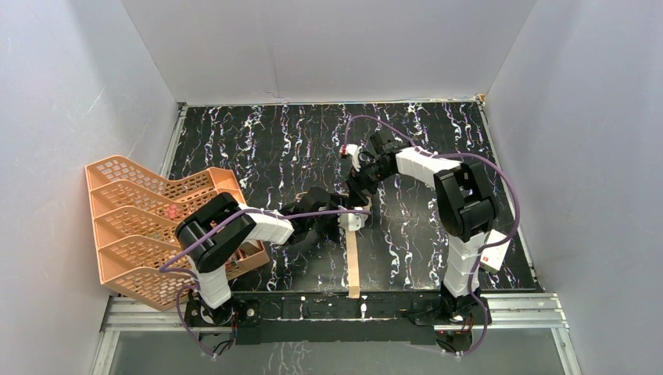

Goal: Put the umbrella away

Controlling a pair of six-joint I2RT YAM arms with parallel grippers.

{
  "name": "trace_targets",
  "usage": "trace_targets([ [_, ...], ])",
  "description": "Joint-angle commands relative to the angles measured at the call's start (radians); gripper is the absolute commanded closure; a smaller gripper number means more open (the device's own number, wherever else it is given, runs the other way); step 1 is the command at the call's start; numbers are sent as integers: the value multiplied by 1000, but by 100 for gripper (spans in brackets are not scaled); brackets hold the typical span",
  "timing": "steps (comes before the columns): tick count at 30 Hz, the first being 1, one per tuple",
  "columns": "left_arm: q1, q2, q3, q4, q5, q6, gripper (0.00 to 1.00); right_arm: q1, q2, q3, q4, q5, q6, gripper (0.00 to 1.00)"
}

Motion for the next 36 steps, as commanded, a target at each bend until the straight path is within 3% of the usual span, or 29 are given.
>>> trace_targets([
  [1, 12, 47, -28, -64, -69, -17, 97, 6, 72, 16, -178, 77, -73, 13],
  [6, 11, 56, -25, -39, -89, -20, 95, 5, 120, 27, -232, 104, -76, 18],
  [12, 11, 42, -37, 3, -122, -30, 89, 6, 155, 43, -244, 121, -62, 40],
  [17, 12, -3, -39, 8, -107, -65, 68, 5, 137, 21, -161, 205, -18, 66],
  [21, 12, -67, -30, -27, -67, -126, 53, 5, 95, -34, -57, 271, -1, 79],
  [27, 12, -214, -22, -137, 0, -291, 43, 8, 22, -151, 125, 341, 5, 81],
  [30, 13, -315, -52, -162, 73, -363, 43, 15, 46, -161, 154, 388, -7, 82],
  [36, 29, -541, -143, -222, 64, -514, 42, 58, -21, -304, 375, 561, -41, 83],
])
